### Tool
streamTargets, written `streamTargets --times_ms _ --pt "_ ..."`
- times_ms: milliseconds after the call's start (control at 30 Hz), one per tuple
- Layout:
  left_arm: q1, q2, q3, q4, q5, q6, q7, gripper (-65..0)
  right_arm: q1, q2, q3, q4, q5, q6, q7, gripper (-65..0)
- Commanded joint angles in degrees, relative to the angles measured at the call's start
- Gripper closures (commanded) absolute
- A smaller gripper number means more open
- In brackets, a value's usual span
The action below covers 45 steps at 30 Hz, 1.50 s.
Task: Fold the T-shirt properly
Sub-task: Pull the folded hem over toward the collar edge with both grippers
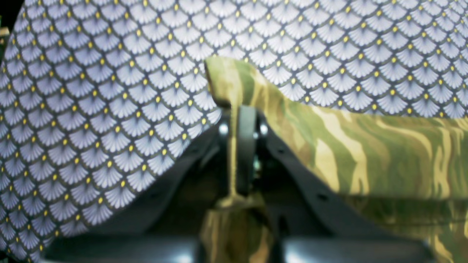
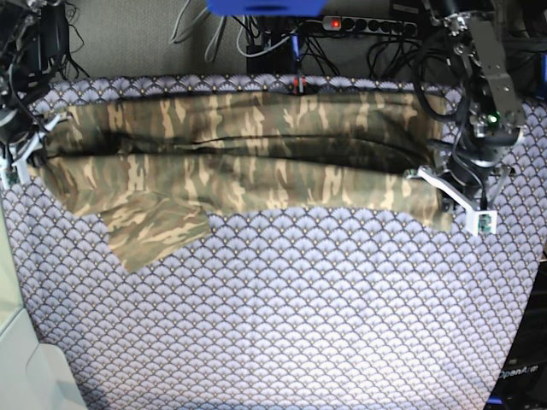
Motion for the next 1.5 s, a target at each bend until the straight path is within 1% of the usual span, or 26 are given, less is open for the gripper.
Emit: streamTargets --times_ms 0,33,67,167,233,333,567,733,1100,1467 --pt "0.19 -0.56 -0.99 1.19 -0.10 0.13 -0.72 -0.7 -0.17 1.18 0.54 0.97 0.89 -0.07 1.31 0.0" --pt "0.19 -0.56 -1.79 1.37 -0.10 0.04 -0.72 -0.7 -0.79 1.27 1.06 0.97 1.07 -0.07 1.31 0.0" --pt "0.46 -0.56 -2.58 1.45 -0.10 -0.75 -0.63 -0.7 -1.14 1.09 1.86 0.97 1.07 -0.07 1.40 0.0" --pt "0.72 -0.39 -5.92 1.45 -0.10 -6.29 1.31 -0.7 -1.66 1.09 2.91 0.97 1.07 -0.07 1.48 0.0" --pt "0.72 -0.12 -8.47 1.45 -0.01 -9.98 2.89 -0.7 -1.84 1.27 2.91 0.97 2.30 -0.07 1.48 0.0" --pt "0.63 -0.03 -9.87 1.45 0.08 -12.27 4.73 -0.7 -2.46 1.44 3.70 0.97 3.35 -0.07 1.48 0.0" --pt "2.57 -0.03 -9.52 1.63 0.08 -12.35 4.73 -0.7 -4.92 0.92 3.88 4.14 3.44 -0.07 1.48 0.0" --pt "4.50 0.05 -9.35 1.80 0.08 -12.35 4.73 -0.7 -5.97 0.39 3.88 4.49 3.44 -0.07 1.48 0.0" --pt "9.16 -0.03 -9.35 1.28 0.08 -12.35 4.21 -0.7 -7.20 0.30 3.97 4.49 3.44 -0.07 1.48 0.0" --pt "8.98 -0.03 -9.26 -0.48 0.08 -12.44 4.21 -1.0 -7.29 0.21 3.97 4.14 3.35 -0.07 0.96 -0.3"
